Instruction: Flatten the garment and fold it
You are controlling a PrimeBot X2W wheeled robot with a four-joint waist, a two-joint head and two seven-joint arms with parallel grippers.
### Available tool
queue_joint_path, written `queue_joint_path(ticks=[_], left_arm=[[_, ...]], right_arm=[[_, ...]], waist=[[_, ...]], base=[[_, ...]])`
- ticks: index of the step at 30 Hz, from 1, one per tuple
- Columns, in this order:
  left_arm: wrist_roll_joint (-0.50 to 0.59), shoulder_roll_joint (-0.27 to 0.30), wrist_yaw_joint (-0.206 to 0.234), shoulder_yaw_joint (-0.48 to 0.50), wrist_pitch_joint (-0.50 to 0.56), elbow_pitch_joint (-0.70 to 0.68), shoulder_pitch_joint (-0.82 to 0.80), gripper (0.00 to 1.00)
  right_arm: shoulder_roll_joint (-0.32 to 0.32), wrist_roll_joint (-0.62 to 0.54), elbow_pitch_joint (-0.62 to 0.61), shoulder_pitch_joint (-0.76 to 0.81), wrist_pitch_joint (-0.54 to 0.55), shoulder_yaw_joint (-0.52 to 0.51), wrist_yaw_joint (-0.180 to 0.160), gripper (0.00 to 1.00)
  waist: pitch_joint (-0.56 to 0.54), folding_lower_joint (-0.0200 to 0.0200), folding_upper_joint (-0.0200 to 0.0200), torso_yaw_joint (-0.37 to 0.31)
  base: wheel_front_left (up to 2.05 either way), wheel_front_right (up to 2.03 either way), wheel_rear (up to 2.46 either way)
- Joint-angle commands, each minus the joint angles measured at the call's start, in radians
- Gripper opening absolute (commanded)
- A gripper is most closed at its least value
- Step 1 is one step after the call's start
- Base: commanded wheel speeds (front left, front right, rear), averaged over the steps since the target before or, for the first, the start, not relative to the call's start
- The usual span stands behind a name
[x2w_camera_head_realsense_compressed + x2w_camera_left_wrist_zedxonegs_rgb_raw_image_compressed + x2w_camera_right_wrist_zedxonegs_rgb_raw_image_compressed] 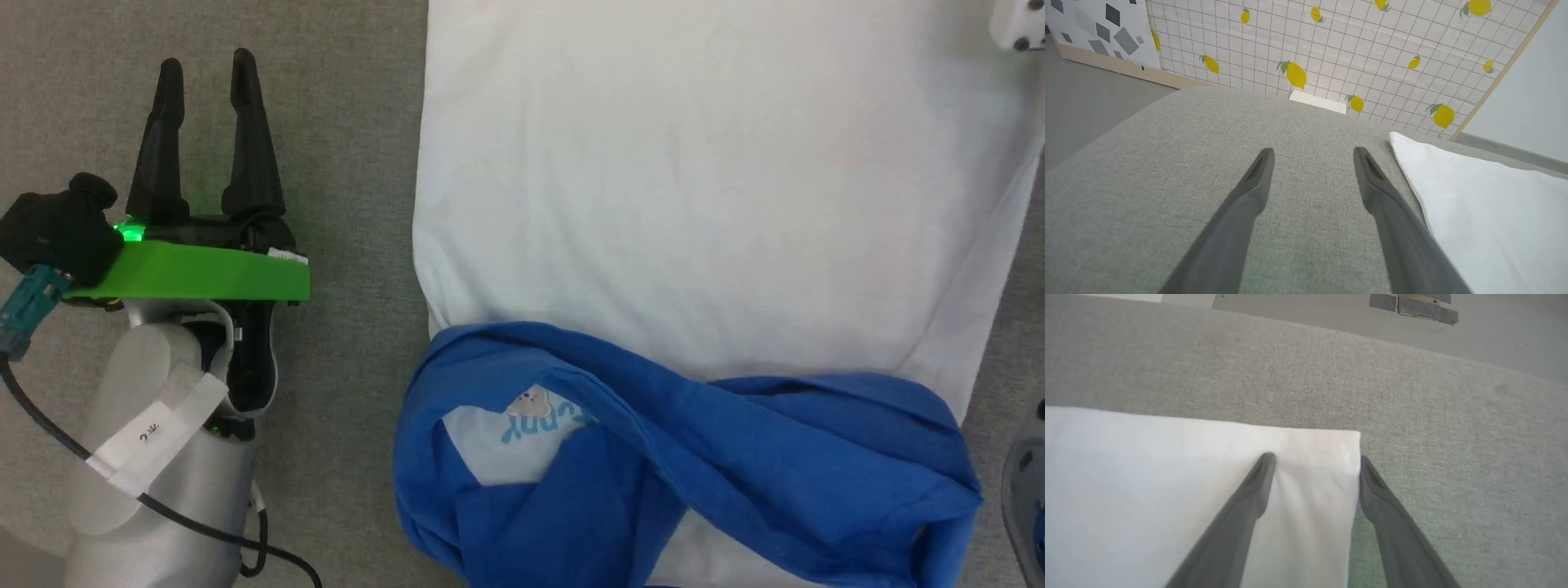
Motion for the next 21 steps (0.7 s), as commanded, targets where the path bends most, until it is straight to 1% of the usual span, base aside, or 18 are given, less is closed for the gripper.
queue_joint_path(ticks=[1,2,3,4,8,10,13,16,19,21], left_arm=[[0.015,-0.009,-0.007,0.003,-0.004,0.006,-0.015,1.0],[0.014,-0.013,-0.011,0.005,-0.004,0.008,-0.017,1.0],[0.014,-0.014,-0.014,0.004,-0.004,0.013,-0.018,1.0],[0.014,-0.013,-0.017,0.003,-0.004,0.019,-0.021,1.0],[-0.004,-0.008,-0.032,-0.002,0.024,0.033,-0.05,1.0],[-0.016,0.005,-0.043,-0.011,0.073,0.04,-0.09,1.0],[-0.049,0.026,-0.06,-0.027,0.187,0.06,-0.185,1.0],[-0.08,0.059,-0.066,-0.054,0.366,0.117,-0.319,1.0],[-0.12,0.082,-0.055,-0.085,0.585,0.202,-0.461,1.0],[-0.161,0.084,-0.042,-0.099,0.73,0.257,-0.54,1.0]], right_arm=[[0.011,-0.01,0.034,0.013,0.02,-0.005,-0.001,1.0],[0.016,-0.014,0.04,0.012,0.031,-0.013,-0.001,0.95],[0.019,-0.016,0.043,0.01,0.036,-0.017,-0.001,0.3],[0.023,-0.018,0.044,0.008,0.037,-0.02,-0.001,0.0],[0.035,-0.014,0.042,0.008,0.028,-0.02,-0.001,0.0],[0.04,-0.007,0.04,0.006,0.016,-0.017,-0.001,0.0],[0.051,0.009,0.04,0.004,0.0,-0.009,-0.001,0.0],[0.06,0.027,0.043,-0.002,-0.009,0.012,-0.001,0.0],[0.069,0.047,0.045,-0.011,-0.017,0.039,-0.001,0.0],[0.072,0.06,0.044,-0.016,-0.021,0.066,-0.001,0.0]], waist=[[0.012,-0.0001,0.0,0.012],[0.011,-0.0001,0.0,0.009],[0.01,-0.0001,0.0,0.006],[0.006,-0.0001,0.0,0.002],[-0.014,-0.0001,0.0,-0.02],[-0.023,-0.0001,0.0,-0.032],[-0.033,-0.0001,0.0,-0.052],[-0.034,-0.0001,0.0,-0.078],[-0.025,-0.0001,0.0,-0.107],[-0.017,-0.0001,0.0,-0.127]], base=[[0.0,0.0,0.0],[0.0,0.0,0.0],[0.0,0.0,0.0],[0.0,0.0,0.0],[0.0,0.0,0.0],[0.0,0.0,0.0],[0.0,0.0,0.0],[0.0,0.0,0.0],[0.0,0.0,0.0],[0.0,0.0,0.0]])
